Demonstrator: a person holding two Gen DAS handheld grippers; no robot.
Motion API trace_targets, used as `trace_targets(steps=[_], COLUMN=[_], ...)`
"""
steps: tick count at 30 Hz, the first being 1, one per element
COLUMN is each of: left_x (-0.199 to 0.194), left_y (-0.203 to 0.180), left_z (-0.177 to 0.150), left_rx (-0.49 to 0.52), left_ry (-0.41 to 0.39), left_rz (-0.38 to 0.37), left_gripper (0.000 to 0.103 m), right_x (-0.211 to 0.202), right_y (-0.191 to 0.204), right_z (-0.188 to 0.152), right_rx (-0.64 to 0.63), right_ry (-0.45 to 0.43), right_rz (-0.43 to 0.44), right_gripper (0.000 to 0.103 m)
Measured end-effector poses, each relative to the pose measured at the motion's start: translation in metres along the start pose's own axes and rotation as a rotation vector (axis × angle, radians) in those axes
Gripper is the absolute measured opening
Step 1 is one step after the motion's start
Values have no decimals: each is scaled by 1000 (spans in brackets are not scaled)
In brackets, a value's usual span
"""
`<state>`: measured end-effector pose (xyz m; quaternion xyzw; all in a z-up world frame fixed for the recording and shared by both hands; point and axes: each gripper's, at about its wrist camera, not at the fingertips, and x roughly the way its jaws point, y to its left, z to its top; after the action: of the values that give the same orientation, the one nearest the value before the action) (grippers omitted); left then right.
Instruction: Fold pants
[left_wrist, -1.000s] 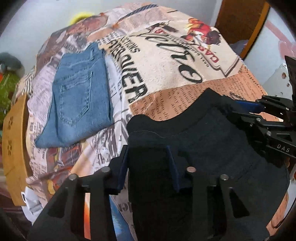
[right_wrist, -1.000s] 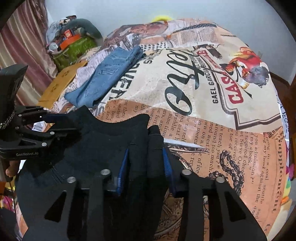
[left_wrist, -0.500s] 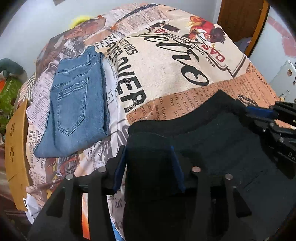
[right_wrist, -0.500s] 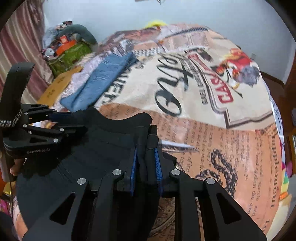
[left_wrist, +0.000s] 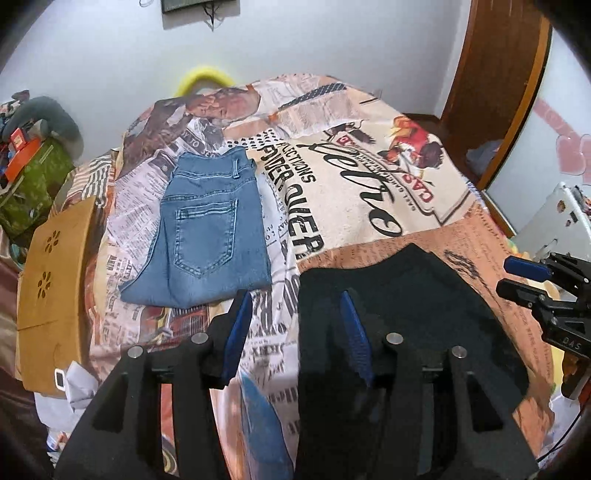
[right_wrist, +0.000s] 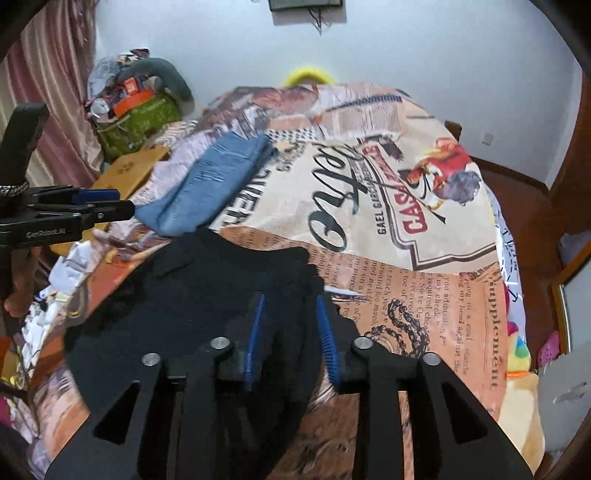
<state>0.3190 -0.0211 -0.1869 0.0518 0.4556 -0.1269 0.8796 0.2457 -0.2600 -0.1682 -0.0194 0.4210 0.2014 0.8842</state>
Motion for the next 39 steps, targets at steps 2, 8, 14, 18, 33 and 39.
trace_targets(steps=[2,8,14,18,33,39], left_x=[-5,10,22,10,-2,-19], left_y=[-5,-22,-18,-11,37,45], left_z=[-11,-53,-93,-107,-140,-135], left_rx=[6,51,51,47,-63,-90], left_ry=[10,100,135,116,137,76], left_rz=[-6,-6,15,18,127,155], left_gripper=[51,51,62,67,70,70], right_x=[-6,-4,25,15,-16,-29], right_y=[8,37,45,44,3,-9], right_z=[-3,-27,-61,-68,-94,-92], right_rx=[-1,-39,-35,-26,143,180], right_ry=[-6,36,131,101,73,62], right_rz=[12,27,26,24,2,-17], right_gripper=[43,54,54,55,57,58])
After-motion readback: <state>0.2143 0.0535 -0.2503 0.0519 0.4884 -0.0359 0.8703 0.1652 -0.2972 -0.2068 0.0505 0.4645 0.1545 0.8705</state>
